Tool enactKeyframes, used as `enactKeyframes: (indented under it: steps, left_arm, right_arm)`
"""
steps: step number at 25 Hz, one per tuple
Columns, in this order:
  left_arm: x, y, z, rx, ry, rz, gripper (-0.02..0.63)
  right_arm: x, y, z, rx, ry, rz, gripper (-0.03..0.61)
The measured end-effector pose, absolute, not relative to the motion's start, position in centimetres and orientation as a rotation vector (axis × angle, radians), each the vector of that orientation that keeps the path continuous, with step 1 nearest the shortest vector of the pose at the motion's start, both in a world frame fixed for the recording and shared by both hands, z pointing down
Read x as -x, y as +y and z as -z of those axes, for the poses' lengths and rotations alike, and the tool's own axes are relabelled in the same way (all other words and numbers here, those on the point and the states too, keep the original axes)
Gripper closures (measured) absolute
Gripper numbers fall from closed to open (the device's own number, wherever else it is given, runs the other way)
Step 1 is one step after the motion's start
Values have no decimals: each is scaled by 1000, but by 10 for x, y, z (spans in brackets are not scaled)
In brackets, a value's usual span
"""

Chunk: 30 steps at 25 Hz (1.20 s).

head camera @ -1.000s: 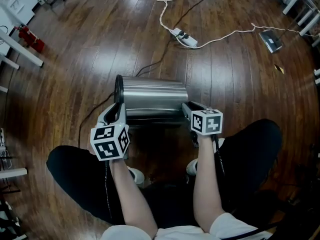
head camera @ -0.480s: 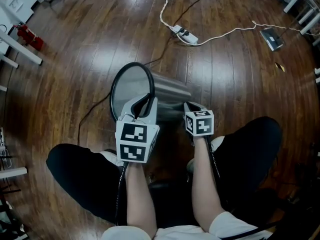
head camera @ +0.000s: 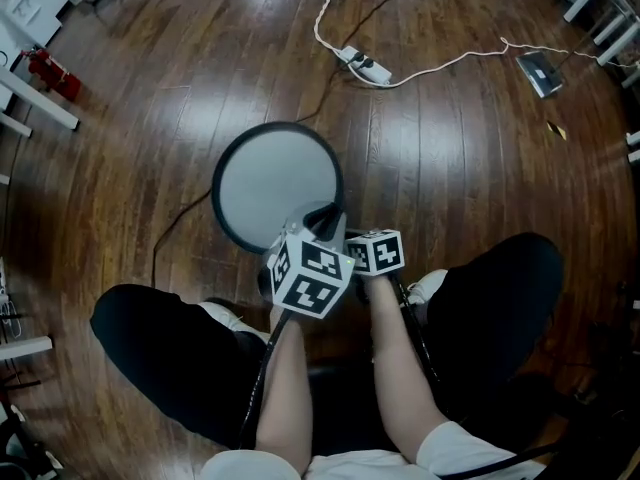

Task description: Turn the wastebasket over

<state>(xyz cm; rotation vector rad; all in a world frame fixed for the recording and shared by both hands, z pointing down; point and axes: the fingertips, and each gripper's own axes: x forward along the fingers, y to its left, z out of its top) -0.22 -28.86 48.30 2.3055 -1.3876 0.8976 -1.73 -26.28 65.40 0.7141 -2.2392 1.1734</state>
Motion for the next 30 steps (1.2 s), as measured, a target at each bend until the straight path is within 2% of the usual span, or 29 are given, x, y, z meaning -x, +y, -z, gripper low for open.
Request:
enactKeyframes:
  steps: [3,7,14,19,20,21,24,30]
  left_arm:
    - [-6,-291,-505,-2339,-1465,-1099,545]
    - [-1,-293,-501,-2332,-1442,-1031,543]
    - [-1,-294,-502,-2350,-1460,-1030,538]
    - [9,-288,-477,-2379,-1581,-756,551]
    - [16,-285,-468,-2363,-1616,-679,587]
    - [23,-281,-457,-2347,-1652,-604,597]
    - [38,-260,-425,-2338,-1726,-433,597]
    - [43,-192,-380,-2373,-1808,-285,598]
  right_arm:
    - [42,-232,-680,-667,-2201,-1302,591]
    - [26,-244,-691,-816,-2172,-1302,591]
    - [10,-300,-636,-980,-2348,-1117,591]
    - [-11,-322,-564,-1079,-2505,-926,591]
    - [-16,-322,-549,-1104,-2534,-879,591]
    - [-20,-321,-533,-1123,-2561,-831,591]
    - [-30,-304,-492,-1163,-2632,-705,591]
    - [-31,-235,-420,-1127,-2772,-473,591]
